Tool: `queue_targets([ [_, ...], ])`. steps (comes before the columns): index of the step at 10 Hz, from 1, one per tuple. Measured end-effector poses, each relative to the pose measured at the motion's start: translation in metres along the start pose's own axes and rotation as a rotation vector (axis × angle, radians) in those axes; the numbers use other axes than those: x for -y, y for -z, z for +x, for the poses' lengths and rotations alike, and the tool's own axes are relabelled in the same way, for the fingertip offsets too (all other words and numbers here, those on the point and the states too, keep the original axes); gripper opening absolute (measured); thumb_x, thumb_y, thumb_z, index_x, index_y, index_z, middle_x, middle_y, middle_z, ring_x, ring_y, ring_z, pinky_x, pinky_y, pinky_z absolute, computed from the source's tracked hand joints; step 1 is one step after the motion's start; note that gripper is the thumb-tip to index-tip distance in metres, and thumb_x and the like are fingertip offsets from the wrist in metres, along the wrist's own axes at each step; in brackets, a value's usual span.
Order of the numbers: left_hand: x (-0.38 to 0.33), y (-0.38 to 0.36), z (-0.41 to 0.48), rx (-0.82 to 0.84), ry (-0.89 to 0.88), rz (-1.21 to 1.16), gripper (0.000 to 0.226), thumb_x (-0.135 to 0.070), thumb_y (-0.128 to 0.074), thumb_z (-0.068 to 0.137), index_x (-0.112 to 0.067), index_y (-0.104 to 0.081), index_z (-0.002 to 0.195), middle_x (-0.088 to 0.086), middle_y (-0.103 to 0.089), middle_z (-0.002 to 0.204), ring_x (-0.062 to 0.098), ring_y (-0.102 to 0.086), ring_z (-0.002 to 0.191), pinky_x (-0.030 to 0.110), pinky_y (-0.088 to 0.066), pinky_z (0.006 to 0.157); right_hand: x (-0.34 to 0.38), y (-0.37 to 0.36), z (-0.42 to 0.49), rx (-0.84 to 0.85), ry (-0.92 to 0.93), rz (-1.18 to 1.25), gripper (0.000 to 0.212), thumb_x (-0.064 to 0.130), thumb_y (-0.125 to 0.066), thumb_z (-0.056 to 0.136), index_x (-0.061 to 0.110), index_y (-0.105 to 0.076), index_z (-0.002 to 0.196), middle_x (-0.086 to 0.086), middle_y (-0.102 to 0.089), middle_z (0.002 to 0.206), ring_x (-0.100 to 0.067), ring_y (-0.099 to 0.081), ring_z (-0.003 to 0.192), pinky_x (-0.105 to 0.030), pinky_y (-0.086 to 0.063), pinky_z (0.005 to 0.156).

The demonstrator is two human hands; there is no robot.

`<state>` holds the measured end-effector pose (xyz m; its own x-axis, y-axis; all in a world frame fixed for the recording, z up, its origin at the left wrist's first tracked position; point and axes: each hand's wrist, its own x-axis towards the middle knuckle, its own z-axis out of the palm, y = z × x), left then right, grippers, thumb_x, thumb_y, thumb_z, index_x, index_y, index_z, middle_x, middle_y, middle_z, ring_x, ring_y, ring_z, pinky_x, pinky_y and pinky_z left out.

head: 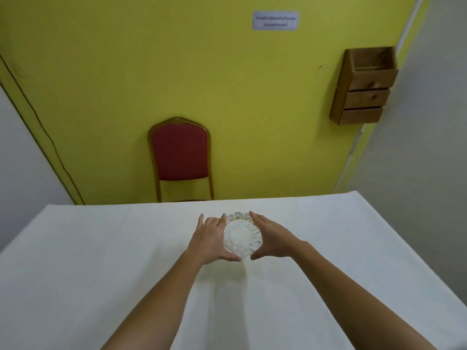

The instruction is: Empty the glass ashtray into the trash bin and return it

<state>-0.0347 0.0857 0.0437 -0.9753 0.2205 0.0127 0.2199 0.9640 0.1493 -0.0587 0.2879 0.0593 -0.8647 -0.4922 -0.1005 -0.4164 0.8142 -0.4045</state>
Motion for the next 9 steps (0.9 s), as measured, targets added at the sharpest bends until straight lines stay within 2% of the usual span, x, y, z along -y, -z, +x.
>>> queue_targets([
  [1, 0.048, -0.01, -0.004, 0.078, 0.035, -0.01, 0.127, -0.079, -0.064, 0.06, -0.007, -0.013, 0.151, 0.007, -0.034, 0.152, 0.023, -0.026, 0.141, 0.048, -0.002, 0.12, 0.027, -0.031, 0.035, 0.037, -0.005, -0.01, 0.123, 0.04, -0.086, 0.062, 0.012, -0.007, 0.152, -0.003, -0.018, 0.161, -0.023, -0.027, 0.144, -0.04, -0.031, 0.116],
  [3, 0.091, -0.033, 0.0, 0.183, 0.04, -0.037, 0.124, -0.074, -0.067, 0.062, -0.008, -0.012, 0.151, 0.007, -0.029, 0.155, 0.023, -0.022, 0.143, 0.047, -0.002, 0.12, 0.046, -0.066, 0.066, 0.099, -0.044, -0.008, 0.119, 0.04, -0.086, 0.062, 0.012, -0.012, 0.151, -0.005, -0.026, 0.158, -0.024, -0.031, 0.142, -0.039, -0.032, 0.114],
  [6, 0.092, -0.057, 0.005, 0.24, 0.048, -0.047, 0.126, -0.077, -0.065, 0.06, -0.009, -0.013, 0.151, 0.006, -0.029, 0.155, 0.023, -0.02, 0.144, 0.048, -0.003, 0.12, 0.034, -0.083, 0.073, 0.192, -0.113, -0.017, 0.122, 0.042, -0.086, 0.061, 0.012, -0.01, 0.152, -0.003, -0.025, 0.159, -0.023, -0.028, 0.143, -0.034, -0.029, 0.116],
  [7, 0.093, -0.056, 0.006, 0.251, 0.062, -0.024, 0.126, -0.08, -0.062, 0.06, -0.01, -0.011, 0.152, 0.006, -0.025, 0.157, 0.023, -0.016, 0.145, 0.05, -0.001, 0.12, 0.031, -0.085, 0.076, 0.222, -0.121, -0.006, 0.121, 0.039, -0.086, 0.063, 0.011, -0.009, 0.151, -0.004, -0.025, 0.158, -0.025, -0.027, 0.143, -0.037, -0.029, 0.115],
  [8, 0.094, -0.052, 0.004, 0.3, 0.039, -0.01, 0.127, -0.082, -0.057, 0.063, -0.007, -0.006, 0.152, 0.008, -0.02, 0.159, 0.023, -0.011, 0.147, 0.05, 0.0, 0.12, 0.032, -0.08, 0.077, 0.308, -0.131, 0.021, 0.121, 0.04, -0.082, 0.069, 0.008, 0.0, 0.152, -0.008, -0.013, 0.161, -0.027, -0.012, 0.148, -0.045, -0.02, 0.119],
  [9, 0.093, -0.031, 0.014, 0.349, 0.076, -0.048, 0.115, -0.079, -0.043, 0.077, -0.005, 0.003, 0.152, 0.011, -0.007, 0.162, 0.023, -0.004, 0.149, 0.048, 0.0, 0.12, 0.034, -0.064, 0.083, 0.333, -0.176, 0.036, 0.098, 0.036, -0.064, 0.087, 0.008, 0.003, 0.152, -0.007, 0.001, 0.163, -0.025, 0.004, 0.15, -0.051, -0.009, 0.121],
])
